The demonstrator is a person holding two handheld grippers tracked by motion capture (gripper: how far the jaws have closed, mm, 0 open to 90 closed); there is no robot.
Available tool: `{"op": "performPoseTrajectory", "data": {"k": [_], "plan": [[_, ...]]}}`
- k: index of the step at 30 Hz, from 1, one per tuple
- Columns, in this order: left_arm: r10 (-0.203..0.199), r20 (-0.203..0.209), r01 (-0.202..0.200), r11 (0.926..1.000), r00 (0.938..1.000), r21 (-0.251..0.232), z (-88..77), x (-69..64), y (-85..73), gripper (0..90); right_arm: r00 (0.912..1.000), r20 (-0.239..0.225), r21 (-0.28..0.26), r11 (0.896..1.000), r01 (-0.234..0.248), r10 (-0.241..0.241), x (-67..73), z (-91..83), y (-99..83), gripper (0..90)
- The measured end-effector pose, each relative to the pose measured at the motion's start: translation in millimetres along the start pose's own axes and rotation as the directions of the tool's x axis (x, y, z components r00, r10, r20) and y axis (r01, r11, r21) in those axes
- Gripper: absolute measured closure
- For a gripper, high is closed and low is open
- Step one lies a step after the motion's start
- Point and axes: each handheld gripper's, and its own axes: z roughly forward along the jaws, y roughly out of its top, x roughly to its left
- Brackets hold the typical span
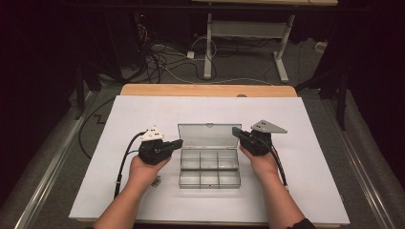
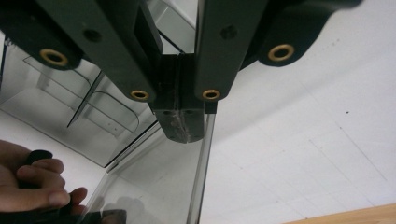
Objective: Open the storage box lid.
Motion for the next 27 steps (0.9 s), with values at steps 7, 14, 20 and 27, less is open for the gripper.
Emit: {"op": "performPoseTrajectory", "data": {"k": [7, 14, 20, 27], "plan": [[-0.013, -0.022, 0.013, 0.9999, 0.9997, -0.002, -3.7, 7.5, 0.0, 87.3, 1.0000, 0.004, 0.006, 1.000, -0.005, 0.005, -2.7, 2.0, -0.1, 90.0], [-0.026, -0.064, 0.026, 0.9997, 0.9976, 0.002, -4.5, 22.0, 1.8, 87.3, 1.0000, 0.005, 0.010, 1.000, -0.006, 0.006, -5.2, 5.4, 0.6, 90.0], [-0.074, -0.066, 0.075, 0.9970, 0.9951, 0.016, 10.8, 36.6, 9.6, 87.3, 0.9998, 0.010, 0.015, 1.000, -0.020, 0.019, -7.3, 9.7, 0.4, 90.0], [-0.092, -0.056, 0.094, 0.9953, 0.9942, 0.025, 28.4, 38.8, 22.8, 87.4, 0.9995, 0.014, 0.029, 0.999, -0.029, 0.028, -10.1, 14.1, -1.8, 90.0]]}}
